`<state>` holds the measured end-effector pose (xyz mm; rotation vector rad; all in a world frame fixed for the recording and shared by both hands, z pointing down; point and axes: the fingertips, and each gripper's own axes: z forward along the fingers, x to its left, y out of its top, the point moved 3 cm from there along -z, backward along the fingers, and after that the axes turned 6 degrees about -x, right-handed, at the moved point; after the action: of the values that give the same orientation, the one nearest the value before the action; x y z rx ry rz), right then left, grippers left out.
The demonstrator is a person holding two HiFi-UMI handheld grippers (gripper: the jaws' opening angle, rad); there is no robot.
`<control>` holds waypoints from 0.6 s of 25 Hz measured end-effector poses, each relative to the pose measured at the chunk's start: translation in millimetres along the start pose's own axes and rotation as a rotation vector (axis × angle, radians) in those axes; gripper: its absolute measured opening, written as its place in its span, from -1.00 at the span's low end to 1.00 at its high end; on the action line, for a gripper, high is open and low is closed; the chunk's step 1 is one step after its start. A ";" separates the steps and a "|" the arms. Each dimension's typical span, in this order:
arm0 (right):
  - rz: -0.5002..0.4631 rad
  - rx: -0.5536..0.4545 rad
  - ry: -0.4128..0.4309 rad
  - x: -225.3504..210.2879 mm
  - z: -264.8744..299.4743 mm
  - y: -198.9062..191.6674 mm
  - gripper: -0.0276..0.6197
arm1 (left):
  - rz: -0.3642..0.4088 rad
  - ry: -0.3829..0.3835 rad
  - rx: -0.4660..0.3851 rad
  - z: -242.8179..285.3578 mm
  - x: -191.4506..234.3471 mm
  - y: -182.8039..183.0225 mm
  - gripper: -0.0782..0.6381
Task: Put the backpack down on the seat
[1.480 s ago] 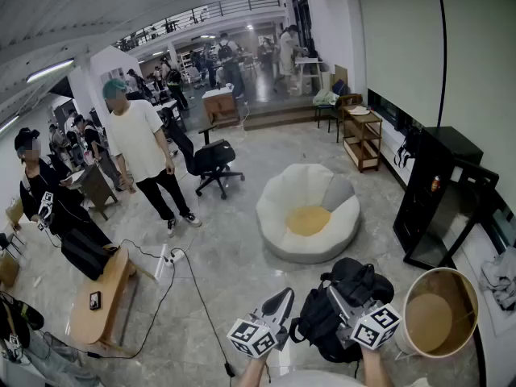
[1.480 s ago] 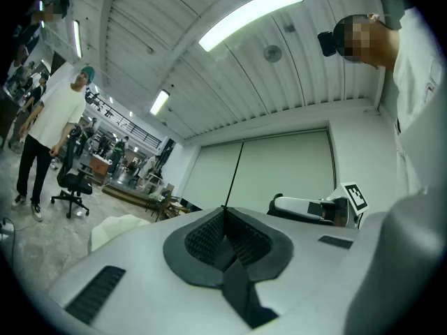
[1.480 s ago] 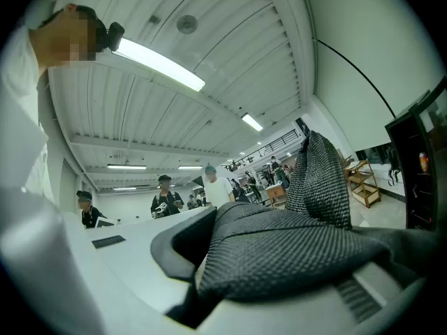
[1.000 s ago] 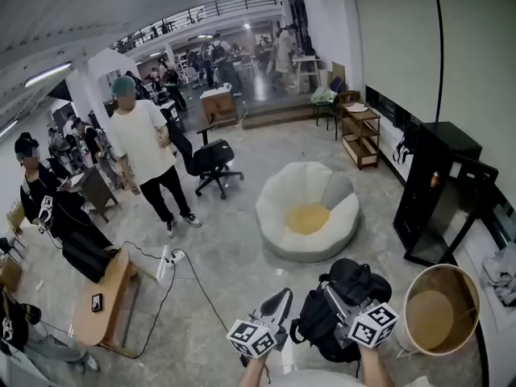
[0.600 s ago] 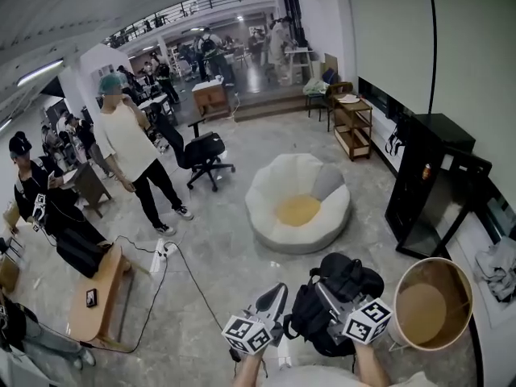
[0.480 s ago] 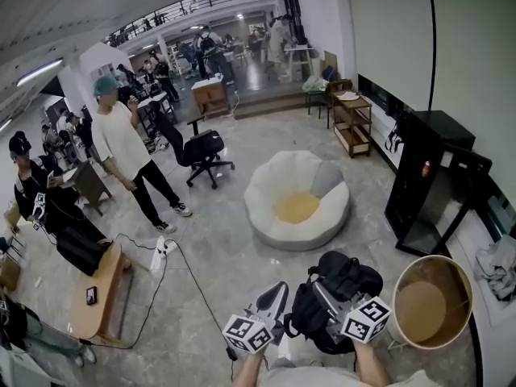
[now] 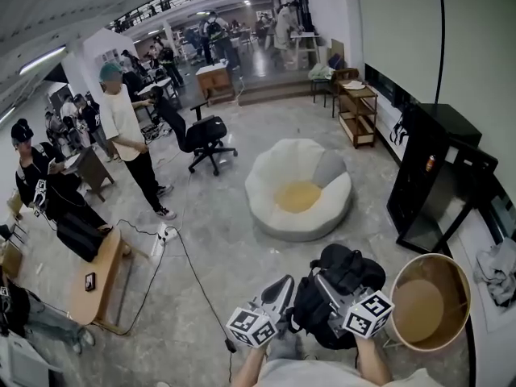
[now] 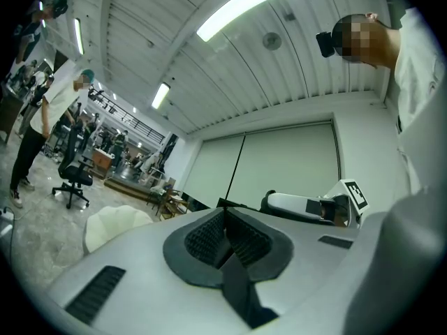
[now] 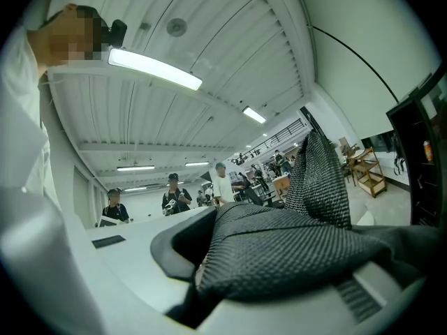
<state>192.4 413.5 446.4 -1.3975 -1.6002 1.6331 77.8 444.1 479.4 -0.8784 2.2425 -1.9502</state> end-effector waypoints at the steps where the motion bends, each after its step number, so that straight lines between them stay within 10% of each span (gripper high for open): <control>1: -0.001 0.001 -0.002 -1.9 0.4 -0.3 -0.73 | -0.003 0.001 0.000 0.4 0.7 -1.4 -0.67; 15: -0.019 -0.007 0.015 -55.0 54.5 2.3 -0.73 | 0.014 -0.006 -0.021 56.5 54.0 0.4 -0.68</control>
<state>166.7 340.7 452.3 -1.3906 -1.6079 1.6043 54.2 369.8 484.9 -0.8675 2.2637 -1.9197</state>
